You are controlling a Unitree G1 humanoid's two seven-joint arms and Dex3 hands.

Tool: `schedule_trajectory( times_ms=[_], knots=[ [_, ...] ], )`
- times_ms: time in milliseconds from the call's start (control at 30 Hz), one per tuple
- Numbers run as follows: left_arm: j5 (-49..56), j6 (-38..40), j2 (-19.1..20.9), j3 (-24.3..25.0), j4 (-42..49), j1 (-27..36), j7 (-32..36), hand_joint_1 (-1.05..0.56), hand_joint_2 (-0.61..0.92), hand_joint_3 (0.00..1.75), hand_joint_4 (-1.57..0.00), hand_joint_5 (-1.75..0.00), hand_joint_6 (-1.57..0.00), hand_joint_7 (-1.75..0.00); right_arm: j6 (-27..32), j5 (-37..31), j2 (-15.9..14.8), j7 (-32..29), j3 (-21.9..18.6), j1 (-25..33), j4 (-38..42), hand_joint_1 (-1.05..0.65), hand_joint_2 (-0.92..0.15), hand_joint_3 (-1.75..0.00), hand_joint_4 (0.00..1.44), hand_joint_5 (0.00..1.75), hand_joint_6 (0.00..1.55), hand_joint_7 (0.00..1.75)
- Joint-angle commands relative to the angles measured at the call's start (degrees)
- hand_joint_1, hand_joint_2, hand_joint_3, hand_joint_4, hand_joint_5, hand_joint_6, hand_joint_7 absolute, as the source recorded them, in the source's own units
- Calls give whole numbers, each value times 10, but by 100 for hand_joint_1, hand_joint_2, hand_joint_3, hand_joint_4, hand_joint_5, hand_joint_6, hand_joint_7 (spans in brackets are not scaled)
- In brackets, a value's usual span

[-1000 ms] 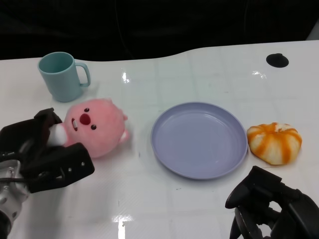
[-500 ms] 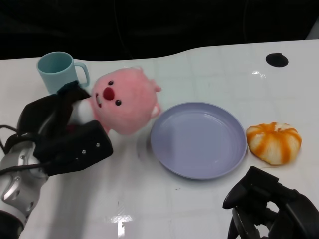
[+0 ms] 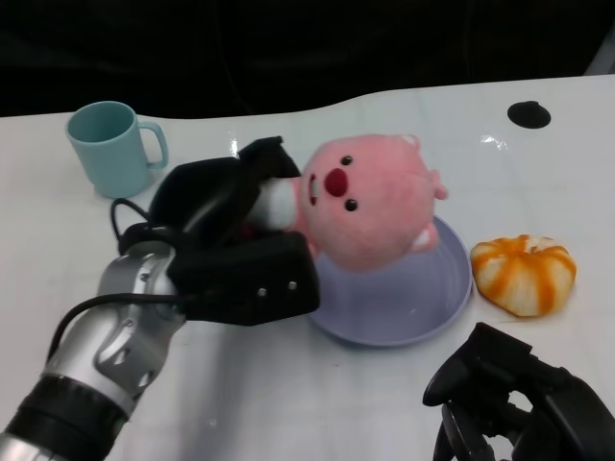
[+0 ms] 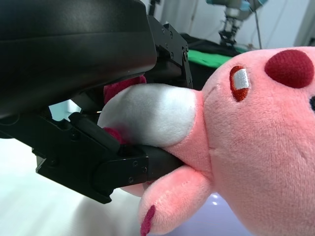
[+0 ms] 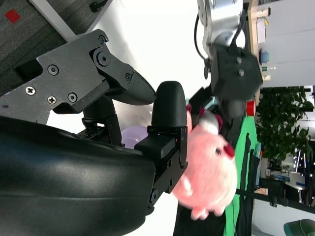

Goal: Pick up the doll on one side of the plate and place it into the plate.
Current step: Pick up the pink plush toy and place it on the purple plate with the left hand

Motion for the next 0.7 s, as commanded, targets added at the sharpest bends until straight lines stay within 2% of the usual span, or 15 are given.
schedule_trajectory(
  times_ms=[33,300,467,567,667,700],
  knots=[
    [15,18,-10,-14,16,-22,-12,-19,47,106,-94,-175,-74,-175,4,2,-1,-4,0,2,-7,-26,-62,-111,62,175,51,152],
    [35,33,-54,-40,61,-44,4,-19,47,109,-96,-175,-76,-175,10,0,-1,-9,6,2,-11,-26,-61,-111,63,174,51,152],
    [52,41,-67,-56,80,-56,1,-20,47,108,-94,-175,-73,-175,6,-3,-1,-10,9,3,-12,-26,-61,-111,64,175,52,152],
    [51,35,-67,-59,87,-61,-6,-22,52,97,-92,-175,-70,-175,8,-3,-1,-12,10,3,-15,-26,-61,-112,64,175,52,152],
    [44,32,-68,-60,90,-64,-20,-21,52,95,-90,-175,-67,-172,10,-3,-2,-12,10,4,-16,-26,-61,-113,64,175,52,152],
    [40,33,-68,-59,88,-64,-28,-22,53,92,-85,-175,-71,-133,10,-3,-3,-12,10,4,-17,-26,-60,-113,64,175,52,152]
  ],
)
